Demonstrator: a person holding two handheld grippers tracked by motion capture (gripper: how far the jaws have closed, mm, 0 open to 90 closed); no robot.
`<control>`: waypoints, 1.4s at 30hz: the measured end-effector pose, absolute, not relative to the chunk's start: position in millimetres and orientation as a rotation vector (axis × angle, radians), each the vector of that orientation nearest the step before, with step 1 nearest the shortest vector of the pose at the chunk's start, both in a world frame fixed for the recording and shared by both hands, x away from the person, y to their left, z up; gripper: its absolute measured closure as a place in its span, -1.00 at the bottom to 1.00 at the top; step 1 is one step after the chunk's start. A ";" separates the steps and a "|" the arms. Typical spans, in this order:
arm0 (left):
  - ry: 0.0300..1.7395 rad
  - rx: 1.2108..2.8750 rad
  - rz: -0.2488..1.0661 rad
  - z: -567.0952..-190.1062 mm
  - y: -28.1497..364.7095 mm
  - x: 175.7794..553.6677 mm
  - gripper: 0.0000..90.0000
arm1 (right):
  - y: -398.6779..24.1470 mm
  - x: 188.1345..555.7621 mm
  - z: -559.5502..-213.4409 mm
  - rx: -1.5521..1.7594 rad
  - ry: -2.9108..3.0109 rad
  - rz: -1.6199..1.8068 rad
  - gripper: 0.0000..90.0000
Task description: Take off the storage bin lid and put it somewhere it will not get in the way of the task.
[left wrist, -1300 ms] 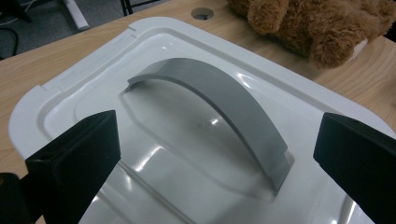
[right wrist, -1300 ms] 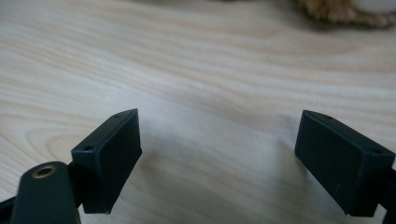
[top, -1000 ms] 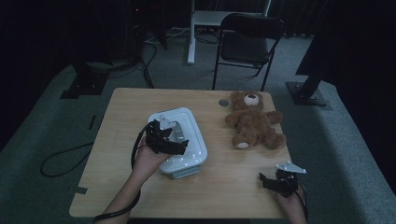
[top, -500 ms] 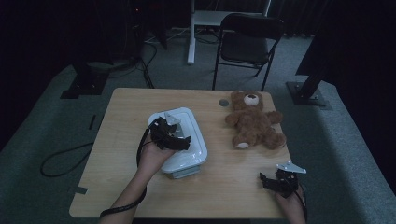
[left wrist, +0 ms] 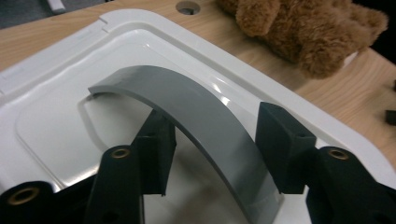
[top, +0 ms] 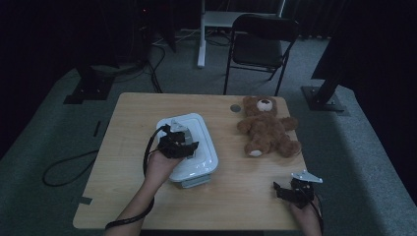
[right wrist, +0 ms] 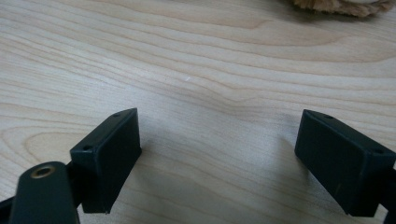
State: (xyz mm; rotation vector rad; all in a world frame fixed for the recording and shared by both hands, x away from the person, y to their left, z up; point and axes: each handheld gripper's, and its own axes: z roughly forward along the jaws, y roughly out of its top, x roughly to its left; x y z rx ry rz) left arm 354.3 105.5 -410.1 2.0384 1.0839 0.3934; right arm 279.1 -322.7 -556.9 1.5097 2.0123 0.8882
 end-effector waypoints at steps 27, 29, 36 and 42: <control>0.889 1.859 0.302 -354.6 133.0 320.3 0.91 | -322.8 279.2 -556.9 1.510 2.011 0.888 -0.70; 0.884 1.852 0.304 -351.3 136.7 317.8 0.92 | -322.9 279.2 -557.0 1.510 2.010 0.887 -0.70; 0.869 1.833 0.337 -332.9 157.2 303.6 0.93 | -322.9 279.3 -556.9 1.511 2.010 0.888 -0.70; 0.896 1.809 0.385 -320.3 183.2 291.4 0.93 | -322.8 279.3 -556.9 1.512 2.010 0.887 -0.70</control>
